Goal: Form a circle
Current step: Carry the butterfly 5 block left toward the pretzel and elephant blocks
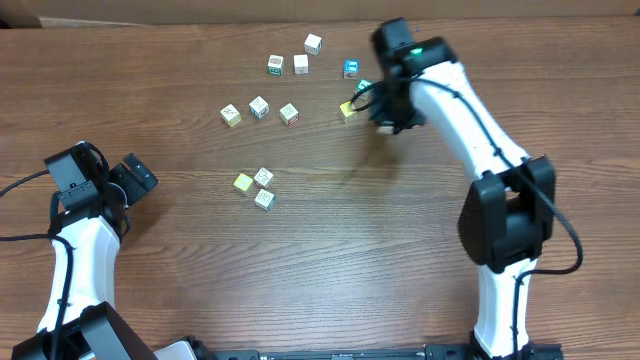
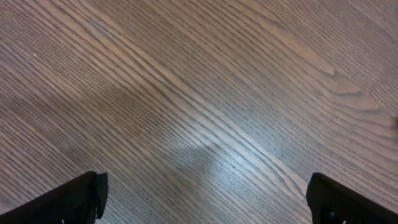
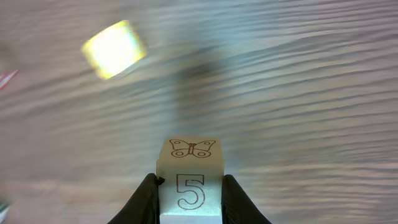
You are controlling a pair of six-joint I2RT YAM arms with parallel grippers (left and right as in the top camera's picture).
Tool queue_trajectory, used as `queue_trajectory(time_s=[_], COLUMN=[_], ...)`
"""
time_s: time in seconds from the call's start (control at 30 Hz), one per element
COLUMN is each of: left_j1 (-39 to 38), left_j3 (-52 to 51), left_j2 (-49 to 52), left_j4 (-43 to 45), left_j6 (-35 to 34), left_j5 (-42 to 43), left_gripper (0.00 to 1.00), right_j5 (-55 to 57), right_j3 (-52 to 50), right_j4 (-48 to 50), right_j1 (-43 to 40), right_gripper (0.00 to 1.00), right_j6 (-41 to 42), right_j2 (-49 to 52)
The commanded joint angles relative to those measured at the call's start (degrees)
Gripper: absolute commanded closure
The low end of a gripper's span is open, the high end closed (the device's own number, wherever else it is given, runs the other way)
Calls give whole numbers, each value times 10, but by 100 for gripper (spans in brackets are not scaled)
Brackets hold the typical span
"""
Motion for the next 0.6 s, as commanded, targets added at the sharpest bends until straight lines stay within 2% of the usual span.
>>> queue_trajectory(time_s=[0.0, 0.37, 0.57], left_j1=[2, 2, 2], left_j3=[-1, -1, -1], left_j2=[-9, -9, -9], left_j4=[1, 1, 1], left_j6=[-5, -5, -5], left_j5=[2, 2, 2], left_gripper=[1, 1, 0], right_j5=[0, -2, -2], right_j3=[19, 19, 19], right_j4=[1, 30, 59], right_j1=[66, 217, 273], right_gripper=[79, 79, 80], right_j6=[-4, -3, -3], right_j2=[-32, -32, -32])
